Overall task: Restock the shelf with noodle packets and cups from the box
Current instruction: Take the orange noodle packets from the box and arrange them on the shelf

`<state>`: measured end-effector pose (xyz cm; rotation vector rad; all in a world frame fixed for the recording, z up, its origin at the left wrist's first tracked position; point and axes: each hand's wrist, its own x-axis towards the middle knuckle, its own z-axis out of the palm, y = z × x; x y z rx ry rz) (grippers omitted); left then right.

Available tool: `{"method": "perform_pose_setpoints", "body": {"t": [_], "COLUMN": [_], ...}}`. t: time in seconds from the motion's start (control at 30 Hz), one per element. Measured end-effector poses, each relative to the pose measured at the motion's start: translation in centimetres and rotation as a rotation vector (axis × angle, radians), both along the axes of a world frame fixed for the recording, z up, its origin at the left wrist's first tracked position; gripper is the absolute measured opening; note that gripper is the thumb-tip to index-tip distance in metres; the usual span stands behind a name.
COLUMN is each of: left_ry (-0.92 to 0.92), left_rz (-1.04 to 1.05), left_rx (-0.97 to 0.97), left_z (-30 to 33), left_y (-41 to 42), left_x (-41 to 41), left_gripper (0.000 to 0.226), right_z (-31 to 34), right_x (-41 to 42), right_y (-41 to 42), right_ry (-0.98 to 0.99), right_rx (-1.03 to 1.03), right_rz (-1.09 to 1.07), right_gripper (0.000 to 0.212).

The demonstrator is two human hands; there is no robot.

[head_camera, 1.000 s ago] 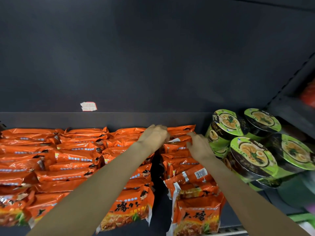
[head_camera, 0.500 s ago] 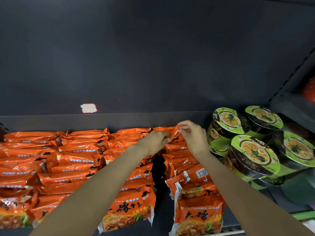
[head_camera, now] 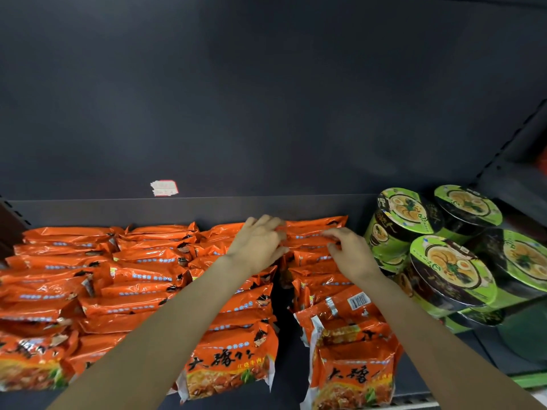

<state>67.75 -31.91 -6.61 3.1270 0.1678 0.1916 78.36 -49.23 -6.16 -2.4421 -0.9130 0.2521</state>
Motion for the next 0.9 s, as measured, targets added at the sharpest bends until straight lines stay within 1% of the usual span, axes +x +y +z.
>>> {"method": "perform_pose_setpoints", "body": {"t": [0.07,0.13,0.17,0.23,0.33,0.43,0.53,0.63,0.7,0.77,0.83,0.9], "left_ry": [0.011,0.023,0.026,0.015,0.034,0.069,0.040,0.055,0.070,0.032,-0.025,-0.003], "left_rz": [-0.011,-0.075,-0.101,-0.114,-0.046,0.026,0.083,0.174,0.193,0.128,0.007,-0.100], "left_rx": [-0.036,-0.089,-0.103,-0.117,-0.106,-0.050,0.047,0.098,0.074,-0.021,-0.135,-0.207], "left_z": [-0.3,-0.5,-0.6,-0.8,-0.6,0.0,0.5,0.8,0.8,0.7,0.6,0.4], "left_y": [0.0,-0.7,-1.1,-1.7,-2.5,-3.3,-3.4,-2.5,-2.1,-2.1,-2.5,-2.9], "left_x": [-0.5,-0.5,-0.4,-0.2,0.4,1.1,0.9,0.0,-0.7,-1.2,-1.5,-1.7], "left_gripper": [0.039,0.039,0.039,0.036,0.033,0.027,0.019,0.021,0.025,0.030,0.032,0.032], "right_z": [-0.4,-0.6,-0.6,-0.3,0.0,0.6,0.8,0.5,0.2,0.1,0.0,0.0], "right_x": [0.0,-0.3,-0.4,-0.5,-0.5,-1.0,-1.0,-1.1,-1.4,-1.8,-1.8,-1.7], "right_y": [-0.2,-0.5,-0.7,-1.0,-1.8,-2.1,-2.1,-2.3,-2.4,-2.5,-2.7,-3.0], "right_ry": [-0.007,-0.009,-0.009,-0.030,-0.066,0.015,0.030,0.003,0.033,0.083,0.089,0.059], "right_rx": [-0.079,-0.130,-0.124,-0.084,-0.098,-0.156,-0.115,-0.112,-0.146,-0.170,-0.174,-0.183], "right_rz": [0.010,0.063,0.068,0.014,-0.072,-0.038,-0.003,-0.008,-0.032,-0.048,-0.082,-0.113], "right_gripper": [0.035,0.037,0.039,0.041,0.041,0.043,0.048,0.052,0.056,0.060,0.064,0.059]}}
